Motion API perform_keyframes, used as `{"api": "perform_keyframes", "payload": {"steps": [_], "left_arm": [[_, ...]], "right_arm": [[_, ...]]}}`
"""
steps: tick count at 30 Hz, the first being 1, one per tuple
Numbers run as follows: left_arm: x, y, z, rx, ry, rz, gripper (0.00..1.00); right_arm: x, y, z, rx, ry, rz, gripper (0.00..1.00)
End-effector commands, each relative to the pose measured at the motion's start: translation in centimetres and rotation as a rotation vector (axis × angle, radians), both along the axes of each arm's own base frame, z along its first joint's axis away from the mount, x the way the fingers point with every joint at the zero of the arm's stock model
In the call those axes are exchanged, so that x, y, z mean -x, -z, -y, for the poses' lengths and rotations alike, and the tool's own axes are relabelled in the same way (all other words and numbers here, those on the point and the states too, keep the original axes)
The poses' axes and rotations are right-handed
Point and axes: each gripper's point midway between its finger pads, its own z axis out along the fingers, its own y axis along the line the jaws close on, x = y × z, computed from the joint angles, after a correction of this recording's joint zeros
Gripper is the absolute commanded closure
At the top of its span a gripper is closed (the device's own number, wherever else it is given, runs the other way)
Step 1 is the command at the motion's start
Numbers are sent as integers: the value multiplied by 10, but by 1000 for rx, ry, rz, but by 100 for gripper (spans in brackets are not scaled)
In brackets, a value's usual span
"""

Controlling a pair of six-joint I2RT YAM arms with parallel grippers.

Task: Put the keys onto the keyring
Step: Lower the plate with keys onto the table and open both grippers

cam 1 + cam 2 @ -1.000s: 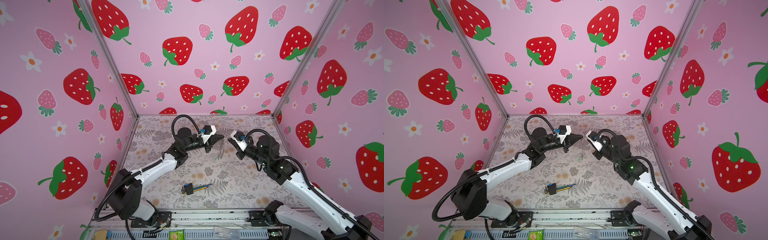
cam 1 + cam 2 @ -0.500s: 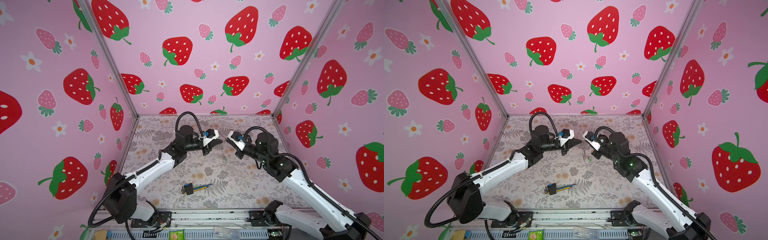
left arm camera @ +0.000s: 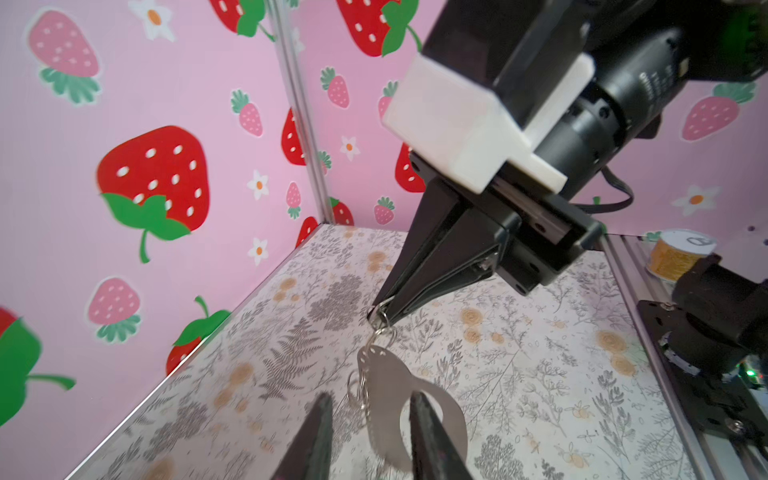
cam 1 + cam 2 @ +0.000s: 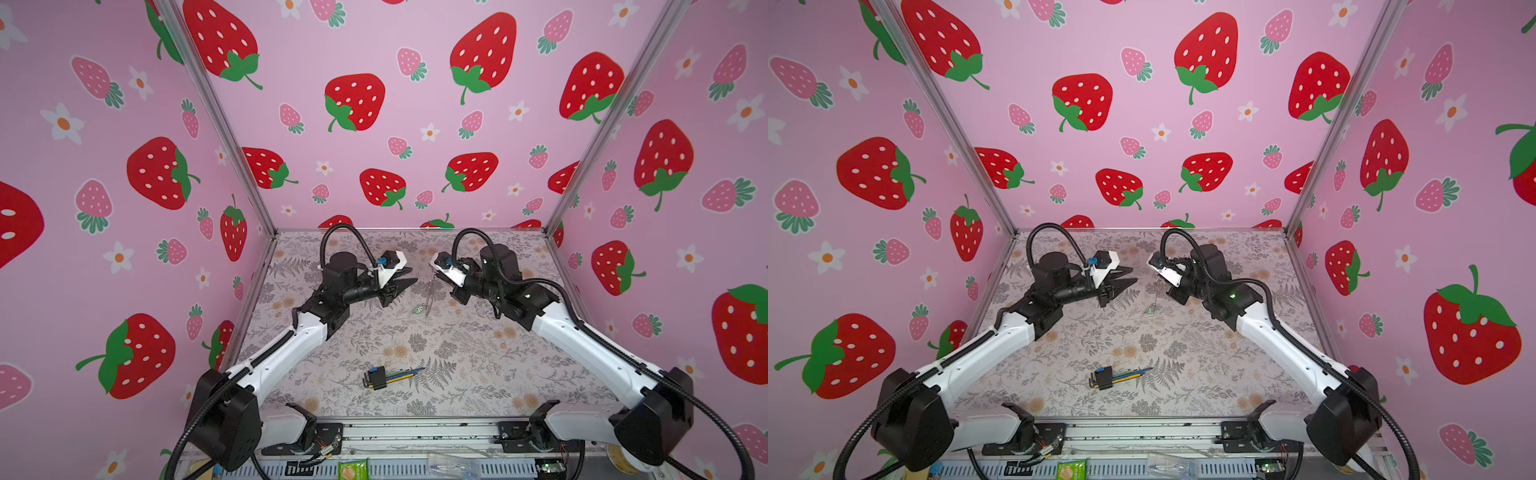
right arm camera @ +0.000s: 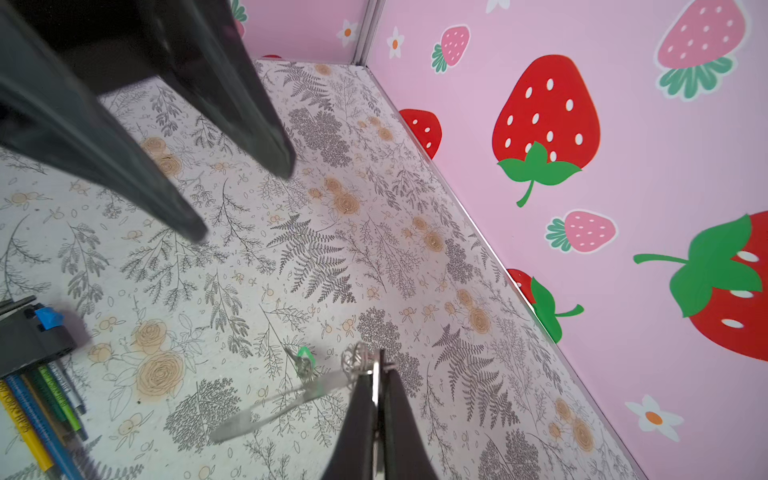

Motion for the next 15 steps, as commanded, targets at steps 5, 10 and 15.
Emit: {"api": "perform_keyframes", "payload": {"steps": [5,10,15], "left_arm": [[-32,-3,-107,24,-446,-88,55],[-33,11,-136,-65,-591,-143,51],[-36,20,-141,-25,-629,-176,51]], "right_arm": [[-25,-33,-71,-107,-143,74,100],[-37,-30,-106,-163,-236,32,100],[-43,18,-111,-115,-242,-42,100]]}}
